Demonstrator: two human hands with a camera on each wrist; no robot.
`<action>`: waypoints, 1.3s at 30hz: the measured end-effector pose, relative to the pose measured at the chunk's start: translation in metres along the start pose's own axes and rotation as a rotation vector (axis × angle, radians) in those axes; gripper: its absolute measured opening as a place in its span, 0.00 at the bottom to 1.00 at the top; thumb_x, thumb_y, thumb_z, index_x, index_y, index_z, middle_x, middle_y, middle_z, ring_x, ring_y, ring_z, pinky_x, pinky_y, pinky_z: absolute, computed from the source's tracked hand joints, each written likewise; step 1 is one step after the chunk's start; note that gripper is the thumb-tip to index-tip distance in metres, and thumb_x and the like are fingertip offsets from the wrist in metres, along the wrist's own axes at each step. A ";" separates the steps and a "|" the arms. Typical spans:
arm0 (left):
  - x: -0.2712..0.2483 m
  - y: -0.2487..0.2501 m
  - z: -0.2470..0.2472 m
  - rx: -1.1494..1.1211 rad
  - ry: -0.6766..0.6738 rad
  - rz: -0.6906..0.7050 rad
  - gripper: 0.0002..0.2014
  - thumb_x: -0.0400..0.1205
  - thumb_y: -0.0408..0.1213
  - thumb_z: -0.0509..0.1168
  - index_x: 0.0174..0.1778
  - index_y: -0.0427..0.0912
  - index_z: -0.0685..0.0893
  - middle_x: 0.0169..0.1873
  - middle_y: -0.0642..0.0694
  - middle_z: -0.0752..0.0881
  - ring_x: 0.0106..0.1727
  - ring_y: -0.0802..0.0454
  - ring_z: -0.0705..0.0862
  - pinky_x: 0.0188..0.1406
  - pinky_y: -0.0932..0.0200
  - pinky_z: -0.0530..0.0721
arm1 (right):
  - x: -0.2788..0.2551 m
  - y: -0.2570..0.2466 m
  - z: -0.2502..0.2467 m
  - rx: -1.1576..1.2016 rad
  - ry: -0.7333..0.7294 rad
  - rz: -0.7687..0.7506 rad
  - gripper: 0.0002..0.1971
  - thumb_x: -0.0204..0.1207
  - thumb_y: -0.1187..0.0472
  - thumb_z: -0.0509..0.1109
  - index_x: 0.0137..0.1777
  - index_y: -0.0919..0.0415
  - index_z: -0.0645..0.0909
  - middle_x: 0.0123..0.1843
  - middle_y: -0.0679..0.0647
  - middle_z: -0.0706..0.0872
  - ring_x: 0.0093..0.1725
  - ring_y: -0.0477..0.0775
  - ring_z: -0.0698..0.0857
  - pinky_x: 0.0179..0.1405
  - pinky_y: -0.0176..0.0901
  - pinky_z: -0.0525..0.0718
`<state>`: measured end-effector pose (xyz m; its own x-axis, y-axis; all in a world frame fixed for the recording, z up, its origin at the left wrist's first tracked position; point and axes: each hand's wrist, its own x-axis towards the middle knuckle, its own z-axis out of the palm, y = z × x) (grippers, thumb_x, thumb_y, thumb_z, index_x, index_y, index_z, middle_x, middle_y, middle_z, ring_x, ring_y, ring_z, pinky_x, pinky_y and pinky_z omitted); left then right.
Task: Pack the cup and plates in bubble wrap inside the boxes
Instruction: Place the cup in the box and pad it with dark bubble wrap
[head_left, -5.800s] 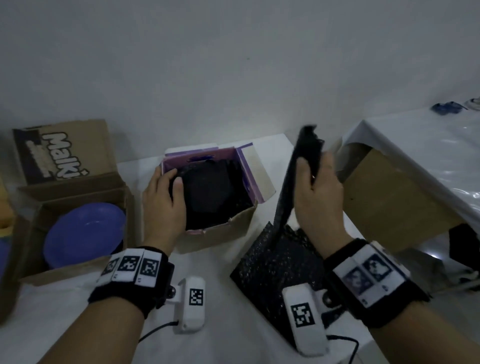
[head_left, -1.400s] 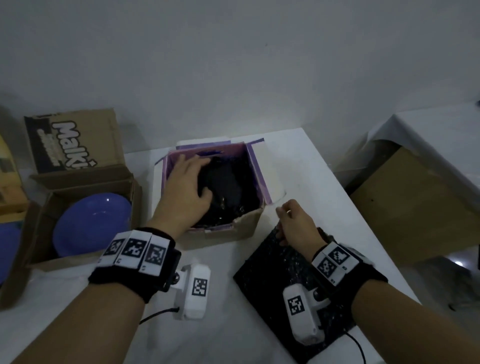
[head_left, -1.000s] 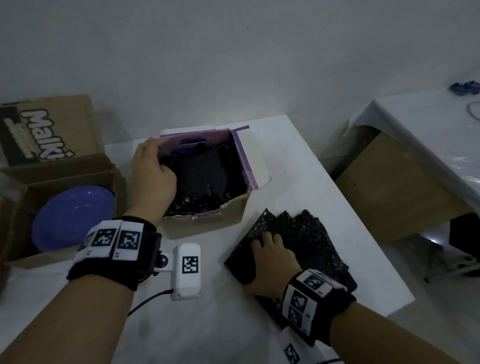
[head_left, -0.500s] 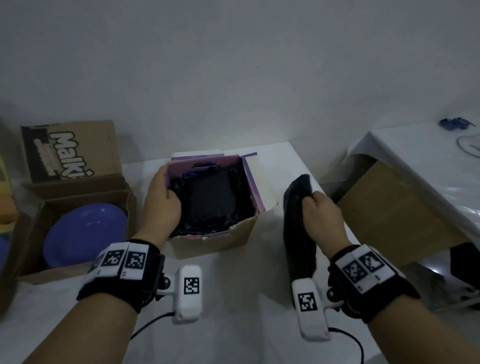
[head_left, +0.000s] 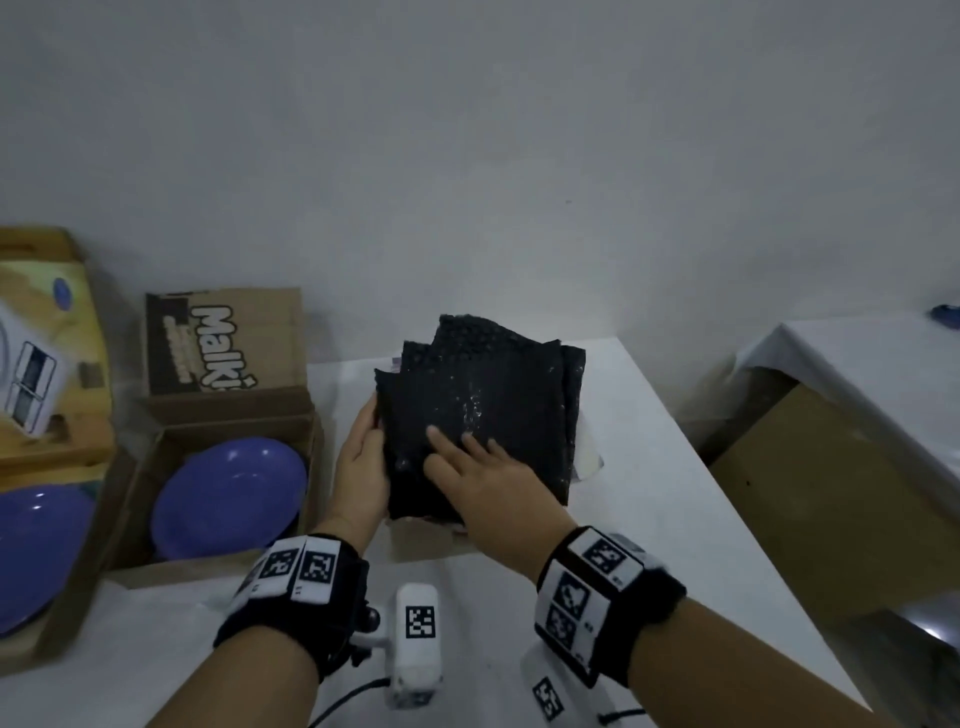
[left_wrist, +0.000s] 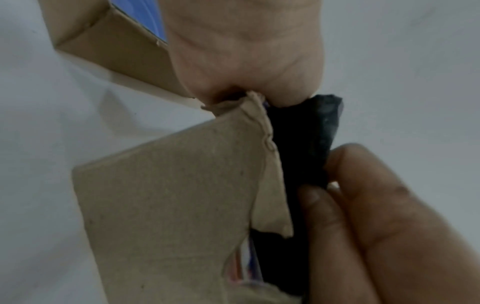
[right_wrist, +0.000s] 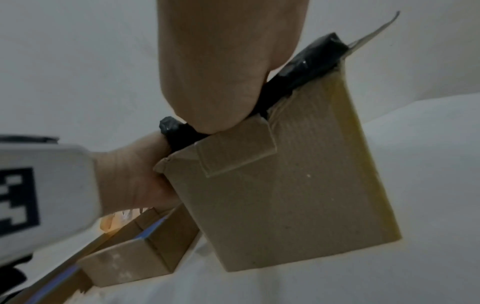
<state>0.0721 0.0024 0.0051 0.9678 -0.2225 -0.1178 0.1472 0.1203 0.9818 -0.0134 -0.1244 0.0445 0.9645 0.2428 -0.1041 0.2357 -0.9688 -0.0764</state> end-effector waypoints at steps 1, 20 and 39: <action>0.001 -0.001 -0.002 0.004 0.002 -0.019 0.22 0.87 0.32 0.49 0.75 0.50 0.72 0.69 0.45 0.80 0.68 0.47 0.80 0.70 0.43 0.77 | 0.000 0.002 -0.001 -0.025 -0.079 -0.032 0.22 0.81 0.63 0.57 0.75 0.60 0.64 0.85 0.58 0.54 0.80 0.68 0.63 0.79 0.61 0.61; 0.000 -0.013 0.000 0.267 -0.003 0.120 0.25 0.86 0.36 0.48 0.79 0.60 0.63 0.75 0.58 0.71 0.74 0.61 0.70 0.77 0.52 0.69 | 0.054 0.041 0.002 0.049 -0.289 0.156 0.57 0.63 0.26 0.67 0.79 0.36 0.29 0.85 0.59 0.36 0.82 0.64 0.34 0.77 0.70 0.32; 0.006 0.005 0.010 1.263 -0.052 0.045 0.26 0.82 0.31 0.53 0.77 0.53 0.67 0.84 0.46 0.48 0.82 0.40 0.51 0.76 0.42 0.64 | 0.055 0.079 -0.064 -0.085 -0.476 0.067 0.64 0.57 0.46 0.84 0.84 0.46 0.40 0.86 0.50 0.46 0.84 0.54 0.39 0.80 0.63 0.36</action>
<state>0.0770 -0.0078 0.0108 0.9536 -0.2832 -0.1024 -0.2103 -0.8697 0.4465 0.0657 -0.1911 0.0959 0.8207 0.1566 -0.5495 0.2033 -0.9788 0.0246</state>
